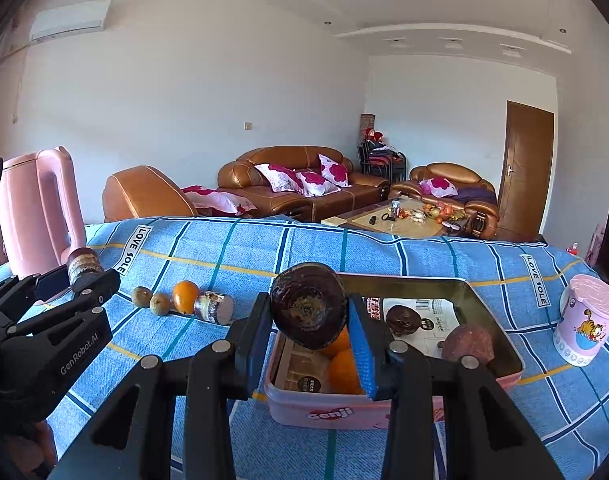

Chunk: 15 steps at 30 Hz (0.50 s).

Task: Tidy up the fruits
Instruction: 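Carry the brown fruit and cake roll over the pink tin box with both tools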

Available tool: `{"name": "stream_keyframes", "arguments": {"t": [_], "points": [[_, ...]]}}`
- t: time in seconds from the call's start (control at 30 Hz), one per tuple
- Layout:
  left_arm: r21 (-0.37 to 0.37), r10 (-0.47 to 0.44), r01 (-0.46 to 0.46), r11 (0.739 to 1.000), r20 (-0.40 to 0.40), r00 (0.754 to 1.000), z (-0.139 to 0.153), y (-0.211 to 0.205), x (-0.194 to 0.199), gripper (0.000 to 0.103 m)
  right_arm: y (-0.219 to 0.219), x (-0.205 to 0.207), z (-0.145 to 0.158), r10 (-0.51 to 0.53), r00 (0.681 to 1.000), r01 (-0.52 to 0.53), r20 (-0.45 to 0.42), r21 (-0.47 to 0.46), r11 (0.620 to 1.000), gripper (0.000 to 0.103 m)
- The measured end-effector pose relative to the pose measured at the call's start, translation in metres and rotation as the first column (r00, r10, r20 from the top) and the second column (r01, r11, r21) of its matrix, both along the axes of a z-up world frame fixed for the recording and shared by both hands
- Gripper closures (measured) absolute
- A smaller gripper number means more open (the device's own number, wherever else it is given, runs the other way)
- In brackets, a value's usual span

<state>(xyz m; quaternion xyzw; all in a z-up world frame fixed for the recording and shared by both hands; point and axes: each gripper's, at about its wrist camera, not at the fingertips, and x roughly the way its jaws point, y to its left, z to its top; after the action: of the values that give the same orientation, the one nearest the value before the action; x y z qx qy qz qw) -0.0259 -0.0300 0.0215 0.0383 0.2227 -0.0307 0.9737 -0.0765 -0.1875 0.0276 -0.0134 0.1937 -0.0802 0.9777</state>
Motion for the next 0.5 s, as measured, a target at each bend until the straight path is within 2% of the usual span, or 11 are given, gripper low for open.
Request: {"name": "stream_keyframes", "arguments": {"t": [0.5], "points": [[-0.012,-0.035,0.035,0.999,-0.008,0.999,0.003,-0.032,-0.005,0.057,-0.042,-0.007,0.002,-0.047,0.999,0.047,0.000,-0.011,0.999,0.063]]}}
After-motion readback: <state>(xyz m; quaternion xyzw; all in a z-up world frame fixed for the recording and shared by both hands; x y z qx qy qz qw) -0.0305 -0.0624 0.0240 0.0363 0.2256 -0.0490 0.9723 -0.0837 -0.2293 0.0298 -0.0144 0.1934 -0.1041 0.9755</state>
